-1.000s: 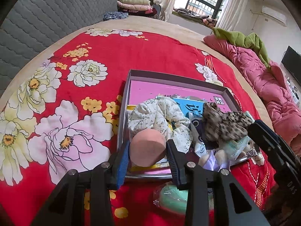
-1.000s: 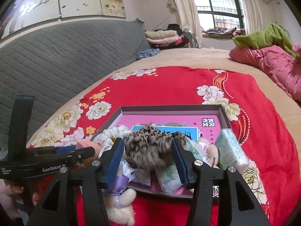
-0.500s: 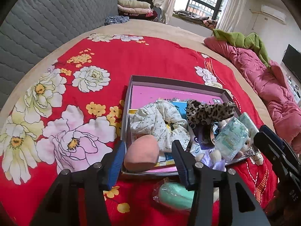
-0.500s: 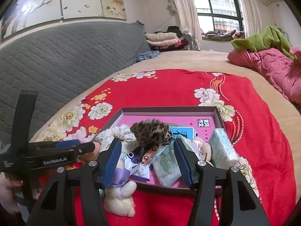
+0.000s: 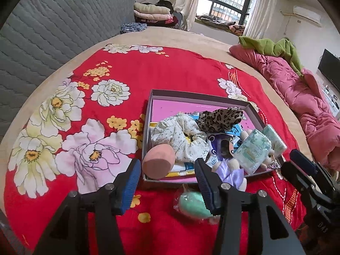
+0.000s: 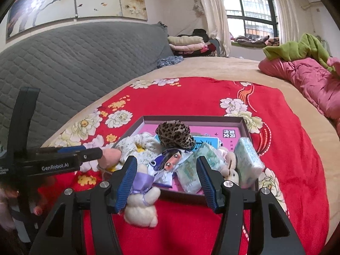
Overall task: Organize soft objects
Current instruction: 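Grasp the white bunny with purple bow with the right tool, then lower the bunny into the box with the right tool while the left tool pushes the green sponge in, then open the right tool to release the bunny and withdraw both tools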
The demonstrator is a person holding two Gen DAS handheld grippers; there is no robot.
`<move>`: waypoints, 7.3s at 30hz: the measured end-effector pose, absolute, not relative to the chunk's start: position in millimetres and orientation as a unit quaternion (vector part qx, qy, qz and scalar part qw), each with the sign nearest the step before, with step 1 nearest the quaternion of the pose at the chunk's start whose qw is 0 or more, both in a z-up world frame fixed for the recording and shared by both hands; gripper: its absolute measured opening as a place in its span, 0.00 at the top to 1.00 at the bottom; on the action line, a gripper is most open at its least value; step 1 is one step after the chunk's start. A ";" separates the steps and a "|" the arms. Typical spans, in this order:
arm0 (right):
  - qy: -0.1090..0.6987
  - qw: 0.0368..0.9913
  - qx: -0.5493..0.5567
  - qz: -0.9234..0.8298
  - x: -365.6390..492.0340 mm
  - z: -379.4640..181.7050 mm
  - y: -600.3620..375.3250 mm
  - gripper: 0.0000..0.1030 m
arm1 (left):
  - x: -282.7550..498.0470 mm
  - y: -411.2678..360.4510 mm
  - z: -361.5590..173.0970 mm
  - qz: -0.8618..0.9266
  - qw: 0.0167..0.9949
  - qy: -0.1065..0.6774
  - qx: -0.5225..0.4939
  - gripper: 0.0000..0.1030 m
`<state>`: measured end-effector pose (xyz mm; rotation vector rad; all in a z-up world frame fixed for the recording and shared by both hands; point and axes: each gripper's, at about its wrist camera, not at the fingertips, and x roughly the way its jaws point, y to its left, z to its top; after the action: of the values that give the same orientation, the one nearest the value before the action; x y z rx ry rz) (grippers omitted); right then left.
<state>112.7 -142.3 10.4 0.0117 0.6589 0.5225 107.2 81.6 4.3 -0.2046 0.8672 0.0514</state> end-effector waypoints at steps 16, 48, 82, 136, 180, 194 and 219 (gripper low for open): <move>0.358 0.894 -0.021 0.269 85.2 -4.6 -137.6 0.38 | 79.9 74.4 6.2 0.015 0.899 0.429 -0.091 0.49; 0.422 0.854 -0.040 0.303 119.5 -82.2 -95.3 0.37 | 101.8 54.8 -60.2 -0.059 0.852 0.505 -0.129 0.41; 0.359 0.882 0.006 0.304 105.5 -13.1 -146.9 0.63 | 99.1 56.4 -10.5 -0.078 0.880 0.445 -0.148 0.52; 0.379 0.882 0.051 0.275 171.7 -27.8 -144.7 0.62 | 169.8 41.8 -26.5 0.001 0.893 0.444 -0.074 0.51; 0.349 0.907 0.037 0.234 152.7 -10.4 -163.3 0.42 | 167.9 39.6 -26.4 0.002 0.891 0.448 -0.078 0.43; 0.338 0.914 0.042 0.218 136.7 4.3 -176.9 0.41 | 149.7 35.7 -2.6 0.005 0.903 0.423 -0.082 0.41; 0.324 0.928 0.035 0.183 88.6 35.5 -198.9 0.29 | 87.9 37.5 38.7 0.033 0.913 0.398 -0.088 0.41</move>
<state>88.6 -198.9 35.5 0.0724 0.6632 0.3757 87.9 37.5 38.7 -0.1805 0.8200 0.0670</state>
